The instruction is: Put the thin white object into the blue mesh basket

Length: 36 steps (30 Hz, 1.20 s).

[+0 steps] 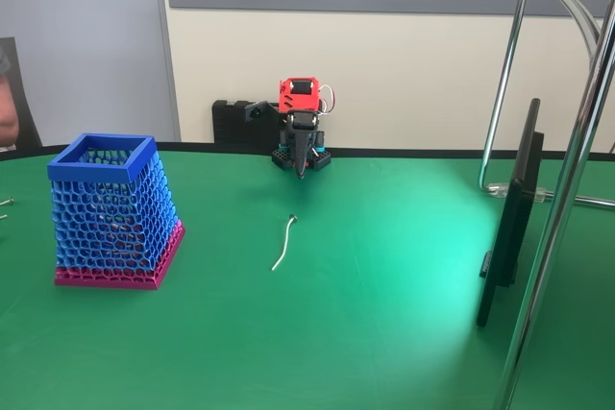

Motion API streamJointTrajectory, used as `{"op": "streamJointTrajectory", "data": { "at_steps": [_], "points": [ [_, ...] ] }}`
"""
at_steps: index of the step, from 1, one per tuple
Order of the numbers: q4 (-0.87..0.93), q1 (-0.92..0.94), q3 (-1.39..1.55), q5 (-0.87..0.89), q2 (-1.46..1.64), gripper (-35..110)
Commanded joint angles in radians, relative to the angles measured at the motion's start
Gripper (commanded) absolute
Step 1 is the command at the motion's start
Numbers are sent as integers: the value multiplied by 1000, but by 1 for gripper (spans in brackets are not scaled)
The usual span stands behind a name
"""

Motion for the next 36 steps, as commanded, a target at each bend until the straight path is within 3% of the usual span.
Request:
{"op": "streamJointTrajectory", "data": {
  "at_steps": [1,12,36],
  "points": [
    [3,-15,8,-8,6,1],
    [-18,-8,-25,-25,-72,1],
    [8,26,-457,-166,-641,1]
  ]
}}
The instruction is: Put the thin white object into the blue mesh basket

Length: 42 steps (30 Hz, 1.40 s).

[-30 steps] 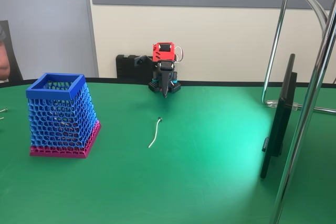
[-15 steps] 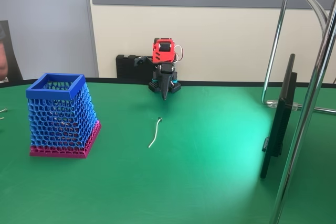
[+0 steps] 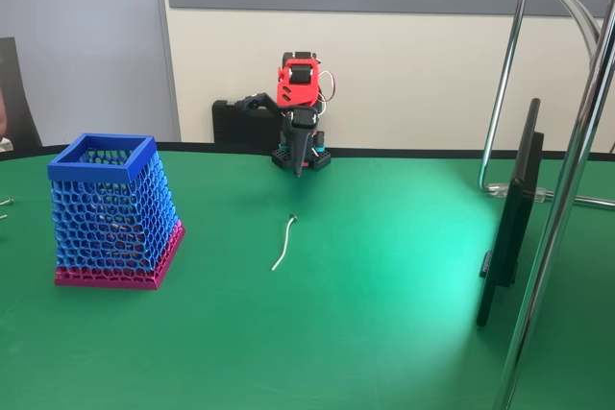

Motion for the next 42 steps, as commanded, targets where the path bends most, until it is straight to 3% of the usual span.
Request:
{"op": "streamJointTrajectory", "data": {
  "at_steps": [1,9,28,33,42],
  "points": [
    [20,2,-156,-77,-130,1],
    [158,-17,-376,-239,-287,1],
    [227,-9,-680,-761,-867,1],
    [377,-26,-811,-825,-1017,1],
    [388,-29,-953,-839,-1198,7]
  ]
}}
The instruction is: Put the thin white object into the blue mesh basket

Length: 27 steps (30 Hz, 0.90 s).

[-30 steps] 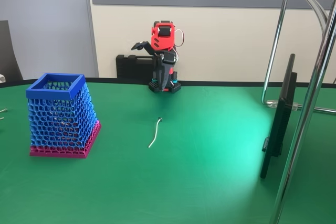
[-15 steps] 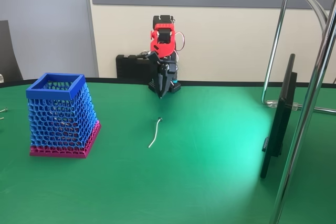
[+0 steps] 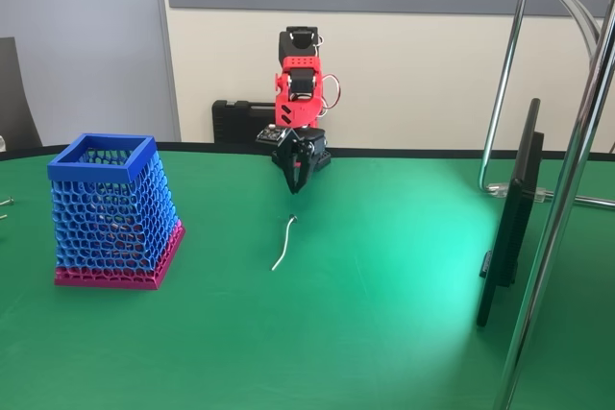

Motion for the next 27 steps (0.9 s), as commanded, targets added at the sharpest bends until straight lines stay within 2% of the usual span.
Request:
{"op": "streamJointTrajectory", "data": {
  "at_steps": [1,13,27],
  "points": [
    [6,2,-66,-14,-44,9],
    [9,92,-233,-129,-275,14],
    [41,67,-293,-87,-377,13]
  ]
}}
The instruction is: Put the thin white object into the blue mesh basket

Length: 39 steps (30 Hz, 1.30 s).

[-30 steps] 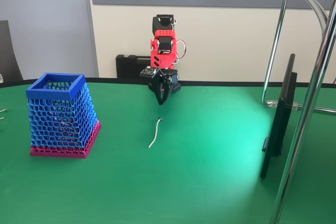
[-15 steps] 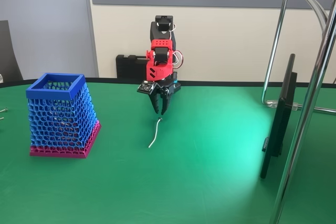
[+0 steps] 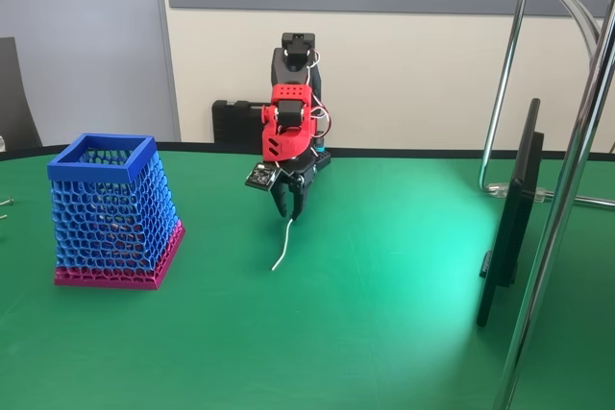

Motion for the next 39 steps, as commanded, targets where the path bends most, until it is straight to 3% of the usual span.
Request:
{"op": "streamJointTrajectory", "data": {
  "at_steps": [1,28,39],
  "points": [
    [8,-6,-37,12,3,13],
    [58,-12,-155,9,-143,13],
    [87,-8,-212,15,-173,1]
  ]
}}
